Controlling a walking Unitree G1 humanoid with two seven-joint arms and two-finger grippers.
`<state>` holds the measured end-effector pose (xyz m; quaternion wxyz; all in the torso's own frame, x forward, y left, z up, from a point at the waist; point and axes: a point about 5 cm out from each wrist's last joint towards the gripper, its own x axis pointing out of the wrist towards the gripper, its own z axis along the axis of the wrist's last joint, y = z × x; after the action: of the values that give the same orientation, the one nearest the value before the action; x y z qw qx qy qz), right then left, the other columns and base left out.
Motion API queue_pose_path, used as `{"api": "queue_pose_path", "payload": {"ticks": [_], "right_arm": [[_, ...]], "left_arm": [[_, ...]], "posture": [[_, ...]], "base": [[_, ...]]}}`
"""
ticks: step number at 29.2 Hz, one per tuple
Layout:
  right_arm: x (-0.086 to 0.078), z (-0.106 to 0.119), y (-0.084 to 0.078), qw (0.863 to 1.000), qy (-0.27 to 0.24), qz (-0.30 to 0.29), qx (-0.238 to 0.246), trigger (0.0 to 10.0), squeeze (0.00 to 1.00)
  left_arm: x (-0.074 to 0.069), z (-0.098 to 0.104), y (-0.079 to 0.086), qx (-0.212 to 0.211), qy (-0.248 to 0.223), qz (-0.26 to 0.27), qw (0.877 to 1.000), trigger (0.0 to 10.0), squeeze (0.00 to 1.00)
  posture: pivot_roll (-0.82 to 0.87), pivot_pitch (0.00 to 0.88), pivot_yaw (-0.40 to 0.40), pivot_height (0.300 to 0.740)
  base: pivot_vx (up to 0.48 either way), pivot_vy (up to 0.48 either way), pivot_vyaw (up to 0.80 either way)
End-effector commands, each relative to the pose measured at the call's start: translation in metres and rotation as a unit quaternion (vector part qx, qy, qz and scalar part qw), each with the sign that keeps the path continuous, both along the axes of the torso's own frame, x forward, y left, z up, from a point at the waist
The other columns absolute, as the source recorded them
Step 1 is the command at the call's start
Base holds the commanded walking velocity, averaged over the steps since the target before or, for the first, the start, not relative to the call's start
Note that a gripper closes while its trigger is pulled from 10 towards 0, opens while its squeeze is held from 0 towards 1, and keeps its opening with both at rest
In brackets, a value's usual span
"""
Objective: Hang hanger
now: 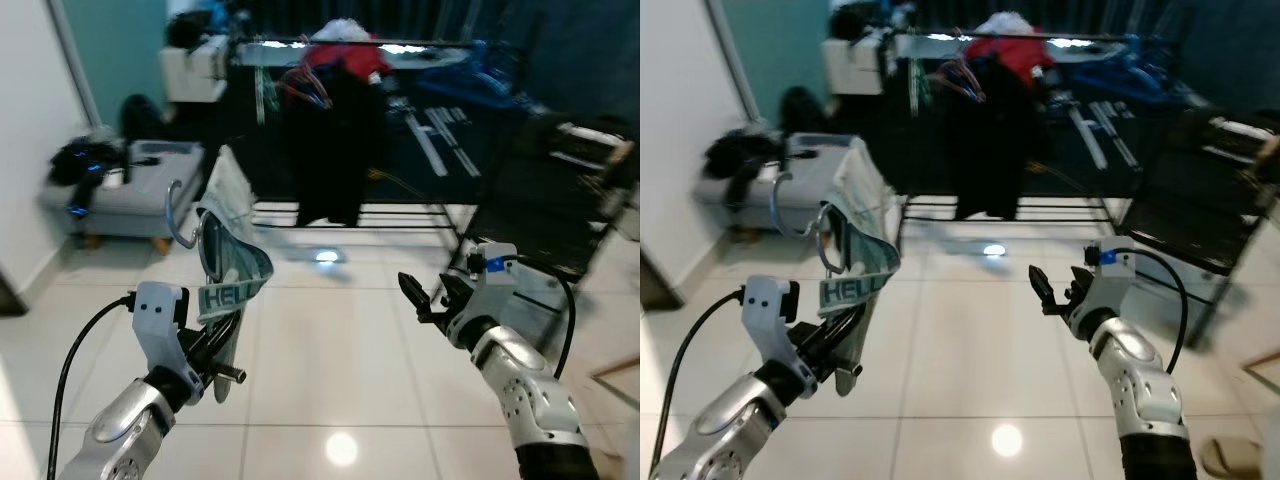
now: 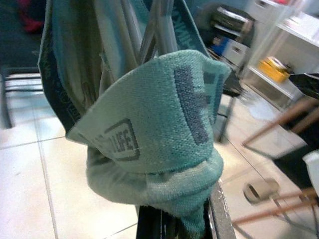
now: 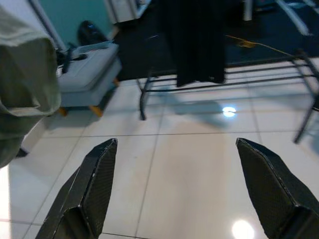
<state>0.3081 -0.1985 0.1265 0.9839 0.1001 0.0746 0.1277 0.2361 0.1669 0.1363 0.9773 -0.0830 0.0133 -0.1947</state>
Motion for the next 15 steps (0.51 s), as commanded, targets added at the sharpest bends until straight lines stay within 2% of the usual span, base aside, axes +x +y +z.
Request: {"api": "queue_pose_path", "payload": {"ticks": [1,6,13,15], "right_arm": [[0.0,-0.001,-0.001,1.0,-0.001,-0.002,0.002,10.0,0.0],[0.0,0.0,-0.002,1.0,-0.007,-0.004,-0.005,10.0,0.0],[0.0,0.0,-0.001,1.0,-0.01,-0.003,-0.01,10.0,0.0],[-0.001,-0.001,-0.001,1.0,-0.011,-0.001,-0.012,10.0,0.0]], "left_arm": [[0.0,0.003,-0.002,0.01,-0.013,-0.009,1.0,10.0,0.0],[0.0,0.005,-0.003,0.015,-0.019,-0.014,1.0,10.0,0.0],[0.002,0.01,-0.013,0.043,-0.03,-0.034,0.998,10.0,0.0],[0.006,0.012,-0.024,0.067,-0.036,-0.038,0.996,10.0,0.0]], "posture": [[-0.04,0.009,-0.033,0.74],[-0.04,0.011,-0.024,0.74],[-0.05,0.004,-0.018,0.74],[-0.05,0.002,-0.013,0.74]], "base": [[0.48,0.0,0.0],[0.48,0.0,0.0],[0.48,0.0,-0.72],[0.48,0.0,-0.8]]}}
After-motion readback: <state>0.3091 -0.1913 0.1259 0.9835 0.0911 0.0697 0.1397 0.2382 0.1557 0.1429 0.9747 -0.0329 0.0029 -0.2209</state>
